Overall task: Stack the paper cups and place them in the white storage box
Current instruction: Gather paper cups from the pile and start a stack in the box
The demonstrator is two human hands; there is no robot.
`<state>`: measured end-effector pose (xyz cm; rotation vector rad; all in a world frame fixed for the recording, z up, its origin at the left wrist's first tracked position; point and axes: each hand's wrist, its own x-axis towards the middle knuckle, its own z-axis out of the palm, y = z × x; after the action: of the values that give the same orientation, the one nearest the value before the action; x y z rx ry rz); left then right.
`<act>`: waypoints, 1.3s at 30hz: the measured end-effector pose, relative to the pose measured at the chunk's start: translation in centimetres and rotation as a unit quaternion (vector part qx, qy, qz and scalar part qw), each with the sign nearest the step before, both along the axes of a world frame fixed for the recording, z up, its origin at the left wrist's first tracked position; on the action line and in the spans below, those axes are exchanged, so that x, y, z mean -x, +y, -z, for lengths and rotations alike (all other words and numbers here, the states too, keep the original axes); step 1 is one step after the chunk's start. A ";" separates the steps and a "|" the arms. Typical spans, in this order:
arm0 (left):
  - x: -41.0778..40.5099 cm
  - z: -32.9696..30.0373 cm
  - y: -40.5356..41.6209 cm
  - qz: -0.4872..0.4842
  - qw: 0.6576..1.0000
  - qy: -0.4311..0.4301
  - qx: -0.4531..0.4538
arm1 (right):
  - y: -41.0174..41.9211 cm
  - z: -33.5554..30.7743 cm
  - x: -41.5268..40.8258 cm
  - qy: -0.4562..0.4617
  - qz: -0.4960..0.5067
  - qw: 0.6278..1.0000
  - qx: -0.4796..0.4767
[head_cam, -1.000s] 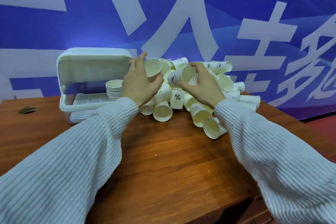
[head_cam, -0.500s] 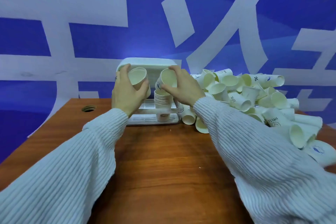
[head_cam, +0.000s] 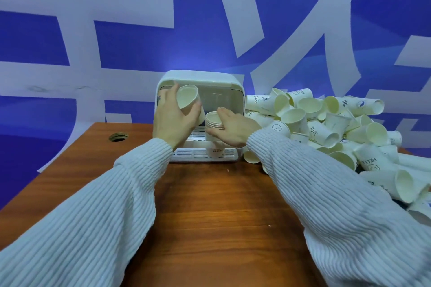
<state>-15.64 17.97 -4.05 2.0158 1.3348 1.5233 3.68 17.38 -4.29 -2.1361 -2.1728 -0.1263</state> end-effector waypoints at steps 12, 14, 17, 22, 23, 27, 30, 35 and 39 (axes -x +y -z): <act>-4.3 -1.9 1.7 0.075 0.996 0.043 -0.006 | -0.6 1.3 -0.7 0.270 -0.049 0.960 -0.047; -4.7 -1.9 2.2 0.079 0.995 0.066 0.000 | -0.3 1.6 -0.8 0.284 -0.043 0.957 -0.050; -5.1 -2.4 2.6 0.080 0.992 0.102 0.006 | 0.0 1.7 -0.8 0.308 -0.037 0.949 -0.054; -5.4 -2.5 2.9 0.085 0.984 0.154 0.021 | -0.3 1.9 -0.8 0.335 -0.036 0.938 -0.077; -5.4 -2.2 3.0 0.090 0.979 0.181 0.041 | -0.4 1.9 -0.7 0.340 -0.041 0.936 -0.083; -5.5 -0.7 3.1 0.100 0.949 0.283 0.095 | -0.5 1.9 -0.8 0.329 -0.067 0.938 -0.083; -5.7 -0.4 3.0 0.101 0.934 0.317 0.127 | -0.6 1.7 -1.0 0.311 -0.070 0.945 -0.071; -5.6 0.4 3.3 0.108 0.915 0.358 0.153 | -1.0 2.1 -1.7 0.301 -0.068 0.949 -0.069; -6.3 0.2 3.7 0.073 0.888 0.441 0.107 | -2.5 1.3 -2.7 0.258 -0.084 0.959 -0.086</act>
<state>-9.33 21.70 -4.20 2.6791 1.4717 0.3091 6.38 14.87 -5.63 -1.6482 -1.9347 0.2232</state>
